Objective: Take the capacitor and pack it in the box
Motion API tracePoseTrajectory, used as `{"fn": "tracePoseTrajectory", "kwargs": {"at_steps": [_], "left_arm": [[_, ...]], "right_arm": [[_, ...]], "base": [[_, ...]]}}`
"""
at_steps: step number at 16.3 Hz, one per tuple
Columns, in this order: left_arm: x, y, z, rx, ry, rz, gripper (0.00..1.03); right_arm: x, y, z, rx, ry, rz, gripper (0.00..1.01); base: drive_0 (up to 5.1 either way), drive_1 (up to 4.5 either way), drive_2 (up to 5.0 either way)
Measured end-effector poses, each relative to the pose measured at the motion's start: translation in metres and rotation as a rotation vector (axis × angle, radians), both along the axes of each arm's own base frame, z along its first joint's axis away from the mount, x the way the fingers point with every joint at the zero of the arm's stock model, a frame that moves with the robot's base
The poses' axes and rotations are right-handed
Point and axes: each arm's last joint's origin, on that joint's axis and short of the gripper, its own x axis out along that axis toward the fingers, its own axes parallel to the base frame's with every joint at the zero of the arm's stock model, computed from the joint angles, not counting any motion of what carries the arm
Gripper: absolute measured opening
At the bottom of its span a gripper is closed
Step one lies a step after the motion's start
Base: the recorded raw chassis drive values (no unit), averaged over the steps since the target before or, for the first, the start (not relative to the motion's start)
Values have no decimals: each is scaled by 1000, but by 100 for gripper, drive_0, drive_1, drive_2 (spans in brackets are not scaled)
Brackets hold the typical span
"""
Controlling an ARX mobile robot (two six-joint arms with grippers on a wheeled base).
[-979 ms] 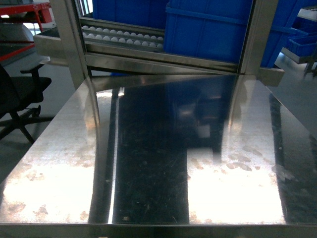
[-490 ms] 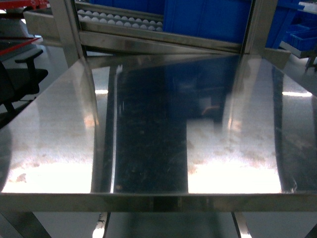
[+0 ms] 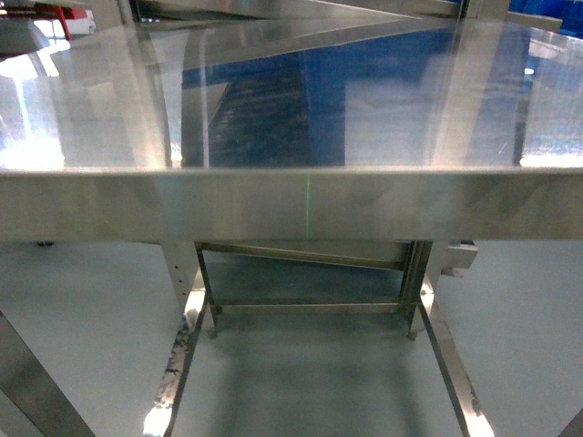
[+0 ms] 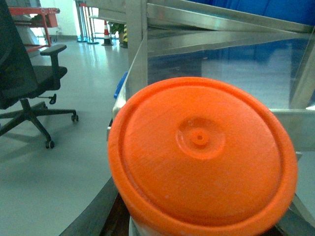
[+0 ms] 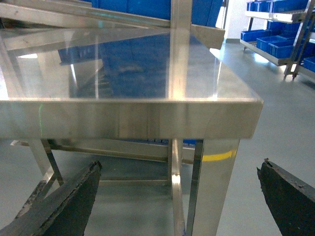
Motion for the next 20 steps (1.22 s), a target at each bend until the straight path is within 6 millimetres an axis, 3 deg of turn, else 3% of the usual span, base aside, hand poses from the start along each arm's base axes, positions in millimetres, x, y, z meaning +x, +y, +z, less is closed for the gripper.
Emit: {"fn": "tracePoseTrajectory", "kwargs": {"at_steps": [20], "left_arm": [[0, 0, 0, 0, 1, 0, 44]], "right_arm": [[0, 0, 0, 0, 1, 0, 98]], "base": [[-24, 8, 17]]}}
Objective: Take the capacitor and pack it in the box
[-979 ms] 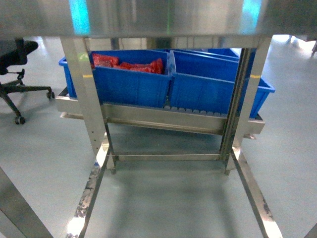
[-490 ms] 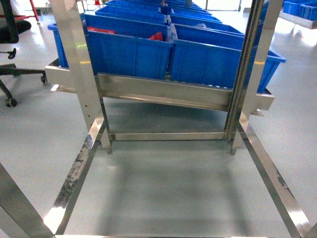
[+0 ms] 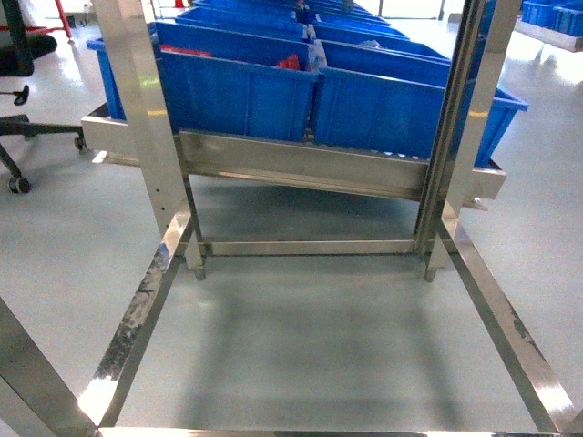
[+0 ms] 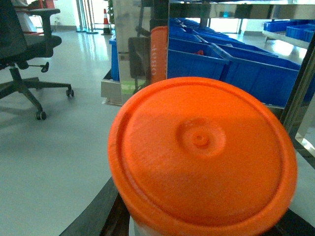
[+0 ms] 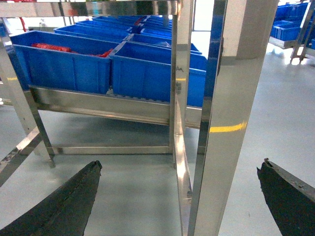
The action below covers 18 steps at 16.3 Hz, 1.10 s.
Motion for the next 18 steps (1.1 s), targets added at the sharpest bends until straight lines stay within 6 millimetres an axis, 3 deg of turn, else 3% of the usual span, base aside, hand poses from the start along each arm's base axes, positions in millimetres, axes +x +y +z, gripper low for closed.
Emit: {"fn": "tracePoseTrajectory", "kwargs": {"at_steps": [18], "left_arm": [[0, 0, 1, 0, -5, -1, 44]], "right_arm": [[0, 0, 0, 0, 2, -1, 98]], "base": [[-496, 248, 248]]}}
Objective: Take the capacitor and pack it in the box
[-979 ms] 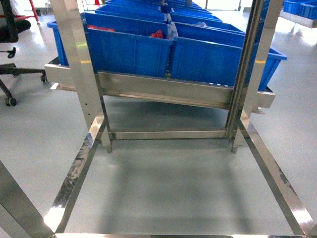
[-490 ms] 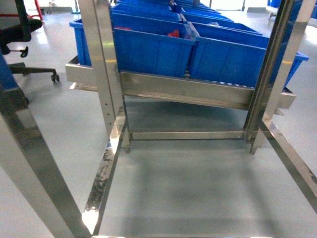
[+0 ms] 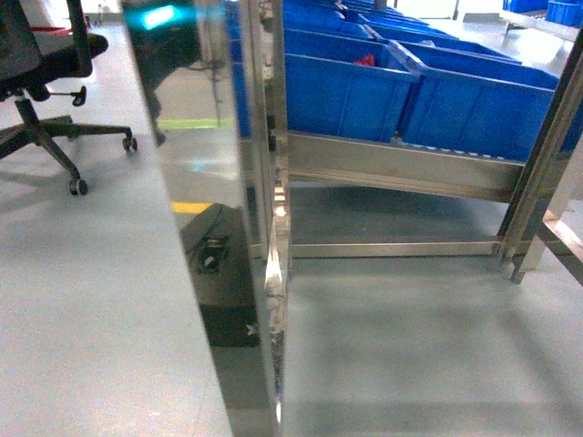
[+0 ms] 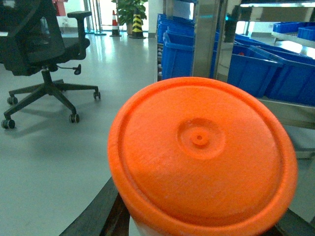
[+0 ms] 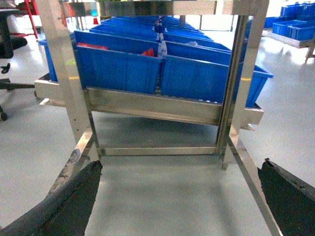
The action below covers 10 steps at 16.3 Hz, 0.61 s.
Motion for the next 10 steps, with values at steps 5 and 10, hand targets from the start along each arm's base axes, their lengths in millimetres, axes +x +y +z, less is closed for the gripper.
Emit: {"fn": "tracePoseTrajectory", "kwargs": {"at_steps": [5, 10], "left_arm": [[0, 0, 0, 0, 3, 0, 44], [0, 0, 0, 0, 4, 2, 44]], "right_arm": [[0, 0, 0, 0, -1, 1, 98], [0, 0, 0, 0, -1, 1, 98]], "base": [[-498, 248, 248], [-497, 248, 248]]}}
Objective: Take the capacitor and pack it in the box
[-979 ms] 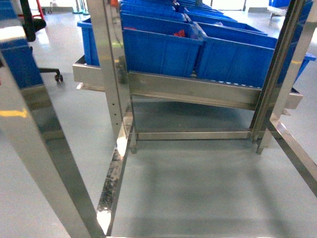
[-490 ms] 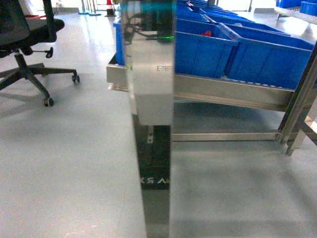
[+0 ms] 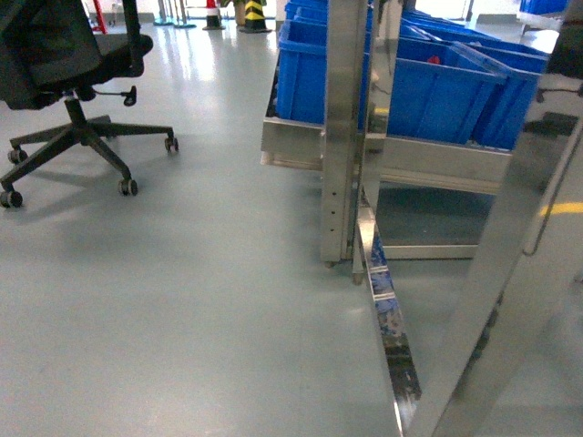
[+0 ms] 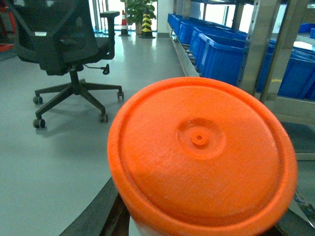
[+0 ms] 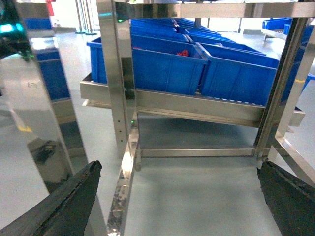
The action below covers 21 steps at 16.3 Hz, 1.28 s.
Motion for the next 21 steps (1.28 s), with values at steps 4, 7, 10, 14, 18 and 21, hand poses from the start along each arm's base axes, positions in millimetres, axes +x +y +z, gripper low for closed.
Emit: {"fn": "tracePoseTrajectory", "kwargs": {"at_steps": [4, 7, 10, 14, 18, 21], "left_arm": [[0, 0, 0, 0, 0, 0, 44], [0, 0, 0, 0, 0, -1, 44], [0, 0, 0, 0, 0, -1, 44], [0, 0, 0, 0, 0, -1, 44], [0, 0, 0, 0, -2, -1, 44], [0, 0, 0, 0, 1, -2, 44]], "right_arm": [[0, 0, 0, 0, -5, 0, 98], [0, 0, 1, 0, -7, 0, 98], [0, 0, 0, 0, -2, 0, 98], [0, 0, 0, 0, 0, 0, 98], [0, 0, 0, 0, -5, 0, 98], [0, 0, 0, 0, -1, 0, 98]], "base": [[-488, 255, 255], [-498, 243, 243], [-494, 247, 247], [-495, 246, 246], [-503, 237, 237], [-496, 244, 244]]}}
